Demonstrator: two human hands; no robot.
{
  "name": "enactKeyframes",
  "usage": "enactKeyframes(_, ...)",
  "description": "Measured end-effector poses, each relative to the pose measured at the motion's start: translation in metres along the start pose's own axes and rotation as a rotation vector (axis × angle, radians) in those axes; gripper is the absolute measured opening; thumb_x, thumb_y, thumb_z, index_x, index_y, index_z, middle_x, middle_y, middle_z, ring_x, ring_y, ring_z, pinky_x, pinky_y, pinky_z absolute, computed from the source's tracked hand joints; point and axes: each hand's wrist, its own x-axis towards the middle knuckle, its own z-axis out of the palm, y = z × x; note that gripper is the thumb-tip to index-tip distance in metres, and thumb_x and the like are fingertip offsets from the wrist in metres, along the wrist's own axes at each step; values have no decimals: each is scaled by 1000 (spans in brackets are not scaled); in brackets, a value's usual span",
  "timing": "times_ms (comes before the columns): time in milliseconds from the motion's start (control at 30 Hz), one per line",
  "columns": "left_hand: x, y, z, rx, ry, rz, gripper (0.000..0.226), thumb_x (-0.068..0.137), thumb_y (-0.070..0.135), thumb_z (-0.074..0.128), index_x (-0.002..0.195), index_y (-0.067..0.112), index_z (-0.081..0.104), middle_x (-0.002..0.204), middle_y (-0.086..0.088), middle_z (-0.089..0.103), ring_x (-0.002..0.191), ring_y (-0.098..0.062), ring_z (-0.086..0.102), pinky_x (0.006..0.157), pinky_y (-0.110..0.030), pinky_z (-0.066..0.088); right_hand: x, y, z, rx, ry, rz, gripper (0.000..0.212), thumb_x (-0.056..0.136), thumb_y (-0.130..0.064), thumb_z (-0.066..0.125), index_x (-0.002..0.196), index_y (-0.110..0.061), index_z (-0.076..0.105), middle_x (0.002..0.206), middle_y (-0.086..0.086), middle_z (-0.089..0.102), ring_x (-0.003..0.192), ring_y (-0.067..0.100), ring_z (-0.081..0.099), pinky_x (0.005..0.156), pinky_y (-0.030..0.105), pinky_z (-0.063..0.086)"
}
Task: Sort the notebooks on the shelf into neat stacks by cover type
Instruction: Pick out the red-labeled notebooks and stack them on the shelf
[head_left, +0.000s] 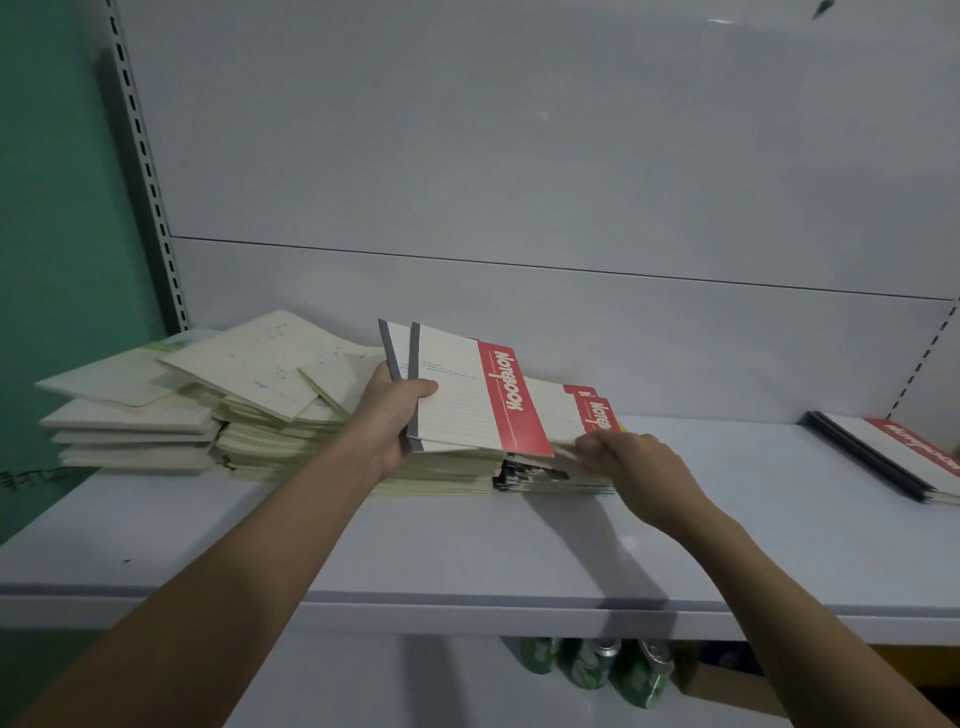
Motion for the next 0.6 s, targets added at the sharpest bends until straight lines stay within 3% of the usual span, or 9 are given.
enactKeyframes(100,-4,-1,-4,8,-17,5,35,96,1,50,129,13,49,117,-6,66,94,-19,65,67,-34,54,-5,-3,-6,208,273,121,26,103,-23,36,87,-22,57,78,2,64,72,28,56,64,39,47)
enactKeyframes(200,-10,-7,-2,43,-79,-16,33,98,3,47,127,16,48,116,-5,66,99,-22,65,73,-38,56,-19,-22,-16,420,509,184,30,105,-27,34,86,-17,56,74,-3,60,66,14,55,55,33,43)
enactKeyframes(333,-17,-24,11,52,-167,-48,32,98,5,47,129,16,47,120,-7,65,108,-26,63,96,-47,51,-43,-49,-11,363,587,94,24,105,-24,37,101,-13,58,79,-6,60,61,8,56,52,29,47)
enactKeyframes(467,-31,-40,30,28,-231,-92,24,101,25,50,125,22,50,113,-6,68,104,-25,65,95,-47,52,-69,-60,-1,157,643,-157,26,97,-33,40,104,-20,61,84,0,70,59,15,56,48,17,40)
enactKeyframes(600,-43,-47,44,-66,-260,-138,35,94,44,59,124,27,53,109,-5,72,98,-28,70,85,-48,57,-89,-55,8,92,620,-287,24,95,-21,52,111,-16,69,98,4,73,78,23,69,51,36,55)
